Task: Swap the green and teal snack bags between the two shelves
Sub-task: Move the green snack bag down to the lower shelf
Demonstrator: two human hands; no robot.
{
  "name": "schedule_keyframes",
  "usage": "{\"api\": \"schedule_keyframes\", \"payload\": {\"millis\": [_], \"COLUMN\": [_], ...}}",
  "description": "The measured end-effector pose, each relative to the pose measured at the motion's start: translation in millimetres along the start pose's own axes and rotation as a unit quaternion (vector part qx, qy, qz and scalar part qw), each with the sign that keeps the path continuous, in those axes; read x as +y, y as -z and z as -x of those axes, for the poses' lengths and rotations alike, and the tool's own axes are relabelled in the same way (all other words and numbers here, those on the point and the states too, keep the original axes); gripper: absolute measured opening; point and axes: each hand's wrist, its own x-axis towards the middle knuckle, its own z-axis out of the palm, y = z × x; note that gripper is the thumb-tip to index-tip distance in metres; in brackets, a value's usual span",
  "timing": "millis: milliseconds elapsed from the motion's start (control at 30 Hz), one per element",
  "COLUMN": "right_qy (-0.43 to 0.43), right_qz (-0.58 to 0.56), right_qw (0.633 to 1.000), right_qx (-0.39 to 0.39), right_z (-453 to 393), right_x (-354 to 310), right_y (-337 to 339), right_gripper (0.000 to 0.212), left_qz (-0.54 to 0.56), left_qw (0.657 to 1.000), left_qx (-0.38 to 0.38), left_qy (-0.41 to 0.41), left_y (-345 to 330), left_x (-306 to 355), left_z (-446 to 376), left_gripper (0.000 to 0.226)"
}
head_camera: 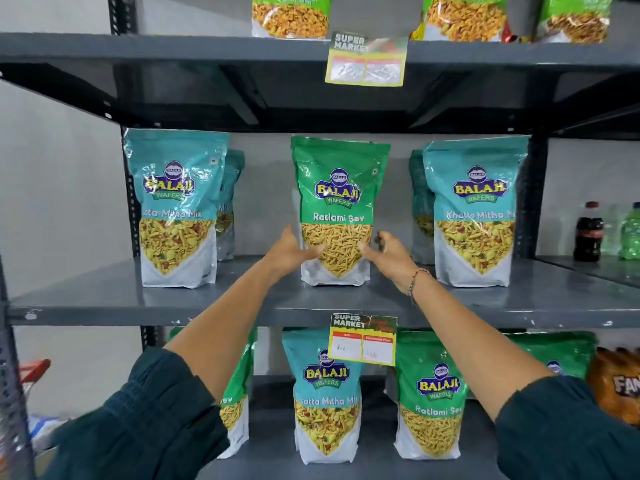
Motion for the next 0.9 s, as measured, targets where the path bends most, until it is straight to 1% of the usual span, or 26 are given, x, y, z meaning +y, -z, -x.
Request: {"api": "schedule_keyframes", "payload": {"millis": [33,100,133,200,267,333,500,700,833,900], "right_qy": [0.009,0.022,0.030,0.038,0.045,0.045,0.072,0.103,0.113,0.116], "right_qz": [-0.036,-0.079,-0.083,-0.102,-0.113,-0.117,-0.140,-0.162,-0.163,-0.168], "right_qw": [0.999,0.996,0.996,0.994,0.992,0.991,0.987,0.981,0.979,0.978], "right_qx": [-0.007,-0.033,-0.033,-0.004,0.027,0.039,0.035,0.037,0.039,0.036], "right_z": [-3.1,-8.5,-9.3,-10.9,-7.2,1.5,45.1,104.7,142.9,161.5], "right_x": [1.3,4.8,5.2,7.5,6.4,3.9,-21.3,-66.0,-84.8,-87.3], "right_y": [-1.3,-1.6,-2.2,-2.9,-2.5,-2.9,3.5,14.3,12.4,7.7], "right_gripper": [0.062,0.042,0.036,0.037,0.042,0.042,0.035,0.029,0.036,0.034], "left_qz": [0.010,0.035,0.045,0.024,0.013,0.012,0.016,0.028,0.019,0.021], "left_qw": [1.000,0.999,0.998,0.999,0.998,0.997,0.995,0.988,0.987,0.988], "left_qx": [-0.001,-0.023,-0.030,0.000,0.045,0.063,0.068,0.100,0.108,0.108], "left_qy": [-0.002,-0.018,-0.038,-0.044,-0.040,-0.040,-0.072,-0.111,-0.114,-0.110], "left_y": [-2.4,-5.6,-7.3,-10.1,-10.3,-8.5,7.5,29.4,39.3,42.2], "left_x": [1.3,-1.1,-4.1,-9.8,-10.0,-5.4,4.2,26.5,31.2,29.0], "left_z": [-0.6,-8.6,-13.0,-18.9,-17.6,-5.9,38.0,104.2,151.6,173.2], "left_gripper": [0.095,0.074,0.063,0.053,0.060,0.065,0.054,0.066,0.065,0.062]}}
